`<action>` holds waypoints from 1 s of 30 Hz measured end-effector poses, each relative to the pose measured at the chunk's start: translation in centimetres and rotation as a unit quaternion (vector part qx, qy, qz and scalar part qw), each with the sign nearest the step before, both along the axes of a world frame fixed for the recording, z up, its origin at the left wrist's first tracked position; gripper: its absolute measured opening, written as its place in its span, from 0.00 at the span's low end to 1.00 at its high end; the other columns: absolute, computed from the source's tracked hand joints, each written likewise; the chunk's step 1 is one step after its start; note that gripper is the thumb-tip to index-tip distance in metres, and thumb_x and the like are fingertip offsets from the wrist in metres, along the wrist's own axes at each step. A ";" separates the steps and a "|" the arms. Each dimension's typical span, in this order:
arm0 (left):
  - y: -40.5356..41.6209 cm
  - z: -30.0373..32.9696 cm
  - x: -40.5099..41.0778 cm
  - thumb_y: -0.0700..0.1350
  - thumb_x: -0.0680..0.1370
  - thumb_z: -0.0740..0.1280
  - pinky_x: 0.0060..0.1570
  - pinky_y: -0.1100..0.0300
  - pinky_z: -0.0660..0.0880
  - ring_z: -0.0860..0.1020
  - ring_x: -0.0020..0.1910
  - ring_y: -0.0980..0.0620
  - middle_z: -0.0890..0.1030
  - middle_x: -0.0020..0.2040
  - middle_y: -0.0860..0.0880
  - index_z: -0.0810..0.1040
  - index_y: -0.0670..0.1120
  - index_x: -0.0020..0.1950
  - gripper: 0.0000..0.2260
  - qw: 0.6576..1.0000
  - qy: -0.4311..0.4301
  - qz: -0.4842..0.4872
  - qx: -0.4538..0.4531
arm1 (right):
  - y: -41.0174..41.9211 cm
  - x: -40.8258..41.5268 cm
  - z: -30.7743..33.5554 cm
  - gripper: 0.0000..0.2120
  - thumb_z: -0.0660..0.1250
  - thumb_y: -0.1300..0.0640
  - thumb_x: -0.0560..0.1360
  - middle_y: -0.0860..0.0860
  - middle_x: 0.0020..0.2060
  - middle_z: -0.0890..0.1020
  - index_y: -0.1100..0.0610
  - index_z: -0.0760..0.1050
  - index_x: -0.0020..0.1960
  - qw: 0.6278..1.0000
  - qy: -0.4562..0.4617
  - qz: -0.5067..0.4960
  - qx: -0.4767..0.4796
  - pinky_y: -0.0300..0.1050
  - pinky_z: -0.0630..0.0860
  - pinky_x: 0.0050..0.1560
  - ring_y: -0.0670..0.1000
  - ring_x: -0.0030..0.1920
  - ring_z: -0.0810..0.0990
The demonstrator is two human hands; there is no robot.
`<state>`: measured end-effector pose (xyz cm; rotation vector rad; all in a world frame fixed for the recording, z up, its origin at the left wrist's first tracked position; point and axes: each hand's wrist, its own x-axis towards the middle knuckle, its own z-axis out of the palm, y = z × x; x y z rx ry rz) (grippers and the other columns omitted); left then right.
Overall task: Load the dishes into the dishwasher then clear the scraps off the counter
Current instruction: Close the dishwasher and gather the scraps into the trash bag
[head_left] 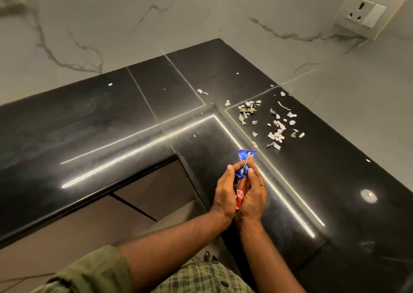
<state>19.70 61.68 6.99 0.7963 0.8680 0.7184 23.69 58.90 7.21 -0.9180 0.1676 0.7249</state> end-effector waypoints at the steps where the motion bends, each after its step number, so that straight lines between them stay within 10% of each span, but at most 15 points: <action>1: 0.3 -0.1 -0.5 0.56 0.87 0.55 0.75 0.40 0.69 0.78 0.70 0.41 0.81 0.67 0.40 0.79 0.42 0.70 0.24 1.000 -0.007 0.017 -0.001 | 0.4 -0.5 0.4 0.12 0.65 0.65 0.82 0.58 0.62 0.85 0.59 0.83 0.62 1.000 -0.003 0.015 0.009 0.55 0.78 0.66 0.58 0.67 0.82; 24: 0.4 -0.8 -29.8 0.53 0.87 0.56 0.66 0.51 0.77 0.79 0.69 0.45 0.81 0.68 0.41 0.78 0.39 0.70 0.22 0.926 -0.084 0.364 -0.055 | 4.1 -29.2 -0.3 0.13 0.66 0.61 0.83 0.58 0.61 0.85 0.63 0.80 0.66 0.911 -0.073 0.405 -0.034 0.45 0.82 0.59 0.55 0.64 0.83; 30: -2.3 -5.3 -35.5 0.35 0.84 0.62 0.69 0.50 0.76 0.81 0.66 0.45 0.83 0.65 0.42 0.79 0.40 0.69 0.14 0.882 0.003 0.463 -0.091 | 1.9 -35.8 -2.7 0.12 0.65 0.69 0.82 0.55 0.61 0.86 0.63 0.83 0.61 0.868 -0.105 0.475 -0.096 0.44 0.78 0.66 0.52 0.66 0.82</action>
